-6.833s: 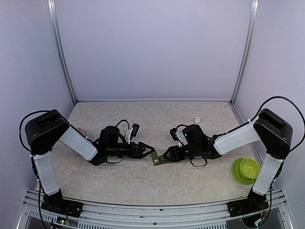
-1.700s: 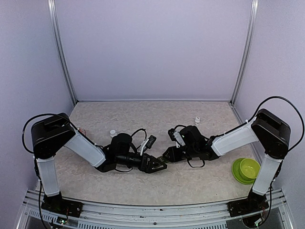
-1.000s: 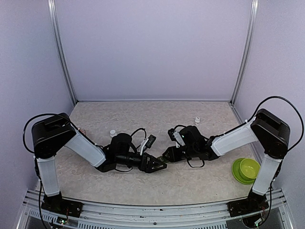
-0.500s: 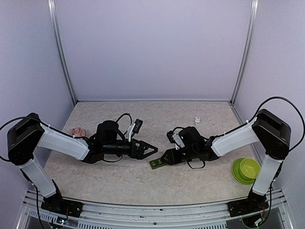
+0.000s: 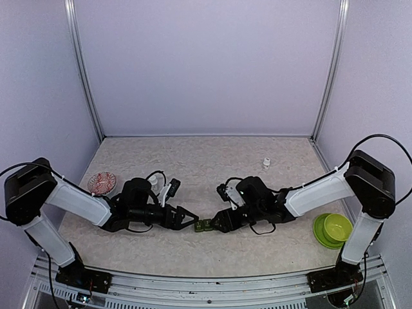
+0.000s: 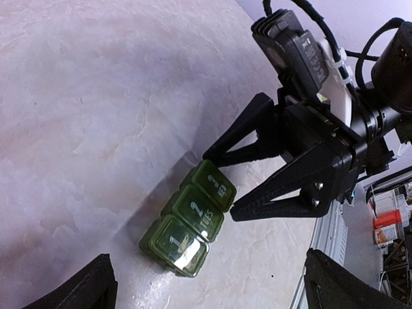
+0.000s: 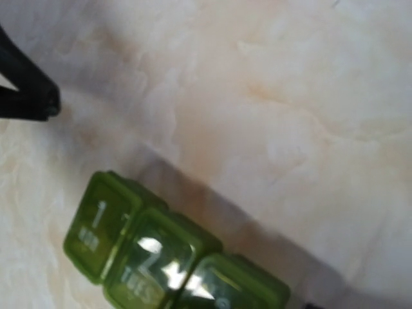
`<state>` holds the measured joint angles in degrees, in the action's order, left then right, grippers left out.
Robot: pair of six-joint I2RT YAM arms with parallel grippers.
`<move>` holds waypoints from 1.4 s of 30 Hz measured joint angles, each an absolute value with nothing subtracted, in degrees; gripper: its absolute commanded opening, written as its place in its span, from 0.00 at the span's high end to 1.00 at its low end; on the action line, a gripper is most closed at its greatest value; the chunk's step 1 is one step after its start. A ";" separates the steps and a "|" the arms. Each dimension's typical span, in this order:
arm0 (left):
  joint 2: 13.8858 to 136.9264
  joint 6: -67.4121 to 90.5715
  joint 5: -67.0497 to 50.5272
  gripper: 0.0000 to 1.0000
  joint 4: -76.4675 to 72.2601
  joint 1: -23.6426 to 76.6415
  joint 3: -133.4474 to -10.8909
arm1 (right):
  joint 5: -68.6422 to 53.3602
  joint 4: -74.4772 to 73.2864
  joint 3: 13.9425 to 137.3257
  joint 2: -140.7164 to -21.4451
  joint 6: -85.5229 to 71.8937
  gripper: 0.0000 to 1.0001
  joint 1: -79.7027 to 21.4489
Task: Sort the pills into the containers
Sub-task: Pick up the pill container from the center of the board.
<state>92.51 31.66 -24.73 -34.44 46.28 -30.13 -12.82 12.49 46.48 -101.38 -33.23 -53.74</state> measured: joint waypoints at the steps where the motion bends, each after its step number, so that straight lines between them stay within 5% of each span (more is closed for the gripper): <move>1: 91.96 31.99 -24.64 0.01 -34.81 46.24 -29.21 | -12.78 12.23 46.44 -101.21 -32.34 0.27 -53.74; 8: 89.23 33.52 -24.58 0.01 -36.51 46.04 -24.69 | -10.63 7.07 46.48 -97.78 -19.81 0.09 -53.74; 16: 86.35 33.65 -25.17 0.01 -38.39 45.04 -21.74 | -9.78 0.58 50.17 -94.83 -1.08 0.05 -54.68; 32: 80.36 34.50 -26.37 0.01 -39.97 43.03 -16.36 | -8.91 -7.31 57.56 -105.47 23.27 0.08 -56.51; 42: 77.65 34.81 -26.52 0.01 -40.25 42.39 -14.66 | -9.96 -7.20 60.60 -108.03 27.22 0.22 -56.51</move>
